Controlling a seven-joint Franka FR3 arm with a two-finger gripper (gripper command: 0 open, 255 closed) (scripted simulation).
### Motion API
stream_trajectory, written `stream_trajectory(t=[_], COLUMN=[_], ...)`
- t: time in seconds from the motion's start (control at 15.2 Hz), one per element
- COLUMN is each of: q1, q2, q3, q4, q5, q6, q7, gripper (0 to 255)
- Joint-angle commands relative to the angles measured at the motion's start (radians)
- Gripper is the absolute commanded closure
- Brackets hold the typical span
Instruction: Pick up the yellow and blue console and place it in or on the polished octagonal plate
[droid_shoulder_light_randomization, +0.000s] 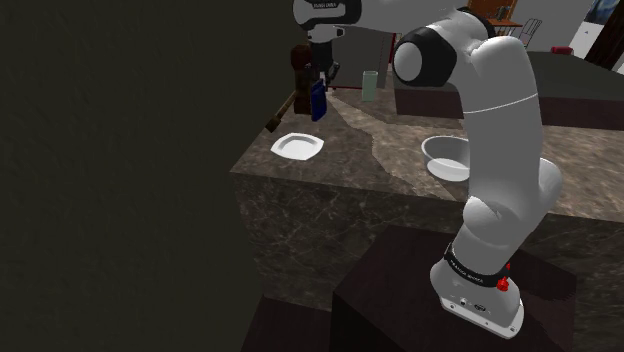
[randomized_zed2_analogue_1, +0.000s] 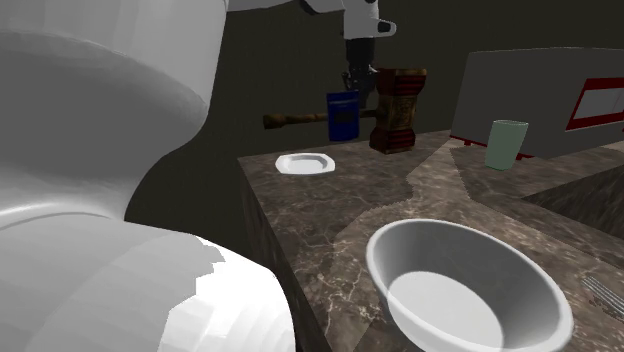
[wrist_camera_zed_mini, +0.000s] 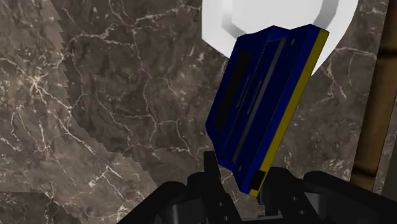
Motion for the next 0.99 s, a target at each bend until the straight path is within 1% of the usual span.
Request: stream_trajectory(t=[0.0, 0.4, 0.46, 0.92], q1=[0.036, 0.129, 0.138, 0.143], q2=[-0.034, -0.068, -0.069, -0.089], q3=[0.007, 0.036, 0.039, 0.040], q4=[-0.040, -0.047, -0.044, -0.171], q5=[-0.008, -0.025, -0.026, -0.028], q6=[0.004, -0.027, -0.032, 0.075], q7=[0.041, 0.158, 0.170, 0.174], gripper=[255, 255, 255, 255])
